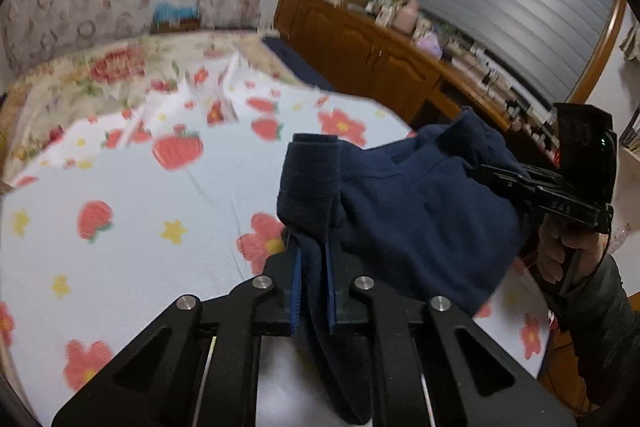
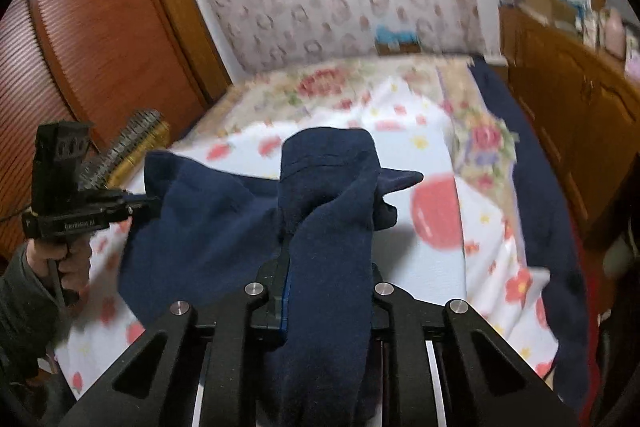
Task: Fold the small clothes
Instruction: 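Carry the folded shirt with both grippers onto the stack of folded clothes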
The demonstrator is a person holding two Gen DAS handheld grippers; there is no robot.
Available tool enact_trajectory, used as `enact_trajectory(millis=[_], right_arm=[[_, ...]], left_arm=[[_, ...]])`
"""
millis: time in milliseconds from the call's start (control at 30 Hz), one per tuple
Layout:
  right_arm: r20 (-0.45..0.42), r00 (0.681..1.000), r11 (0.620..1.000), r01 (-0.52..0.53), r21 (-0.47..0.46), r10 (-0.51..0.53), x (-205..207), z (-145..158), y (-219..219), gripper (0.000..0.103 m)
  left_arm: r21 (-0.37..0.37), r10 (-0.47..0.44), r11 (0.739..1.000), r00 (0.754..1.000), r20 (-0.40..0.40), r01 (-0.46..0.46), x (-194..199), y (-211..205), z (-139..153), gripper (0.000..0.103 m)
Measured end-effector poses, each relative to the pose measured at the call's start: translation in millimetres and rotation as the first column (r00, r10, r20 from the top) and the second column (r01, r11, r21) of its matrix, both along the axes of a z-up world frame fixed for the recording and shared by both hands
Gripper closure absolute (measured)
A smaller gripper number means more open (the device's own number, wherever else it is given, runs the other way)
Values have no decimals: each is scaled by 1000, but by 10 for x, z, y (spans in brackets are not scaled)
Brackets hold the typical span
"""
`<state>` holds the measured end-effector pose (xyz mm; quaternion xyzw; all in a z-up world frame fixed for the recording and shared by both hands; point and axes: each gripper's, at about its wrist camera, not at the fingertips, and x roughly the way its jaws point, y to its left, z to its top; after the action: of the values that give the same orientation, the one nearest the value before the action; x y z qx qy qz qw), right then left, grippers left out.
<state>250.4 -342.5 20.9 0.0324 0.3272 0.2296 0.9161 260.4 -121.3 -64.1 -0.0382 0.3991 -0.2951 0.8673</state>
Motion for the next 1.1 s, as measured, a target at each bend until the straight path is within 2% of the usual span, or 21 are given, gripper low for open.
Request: enact_trajectory(millis=[133,267,433,500,633,733,833,900,1000,1100], right_arm=[[92,994,998,-65,-14,66,-46,318,303,84],[158,975,988,-157,0,155,36,579,727,84],[227,928,955,-296,-30,295,252,897,1523,84],[247,905,938,-343,-59,346,371,1011,1890,84],[259,855,894,-432,-120,449,616,1192,2643,84],[252,826,863,-473,-176,504,816,1270,3117,84],[237,800,831,-504,-235,551,992,1311,3592,84],[222,790,815,-514,-266,571,1201,1336,3837,84],[219,763,784,-536,-313,608,1312,1360,4167,84],[191,751,761,-554,-339,632,1427,1294,4503,84]], left_arm=[[-11,61,998,992,110,-60,-232,273,348,93],[-13,163,986,967,198,-164,-445,811,657,93],[-32,319,946,911,262,-322,-685,1608,865,93],[-44,391,917,875,286,-395,-788,1956,911,93],[-67,487,868,820,300,-491,-929,2406,868,93],[-84,558,824,778,290,-560,-972,2684,726,93],[-117,590,804,758,277,-583,-1026,2863,576,93],[-132,623,779,733,273,-613,-1080,2970,471,93],[-142,647,760,718,257,-635,-1109,3078,368,93],[-139,667,743,709,229,-655,-1110,3137,321,93]])
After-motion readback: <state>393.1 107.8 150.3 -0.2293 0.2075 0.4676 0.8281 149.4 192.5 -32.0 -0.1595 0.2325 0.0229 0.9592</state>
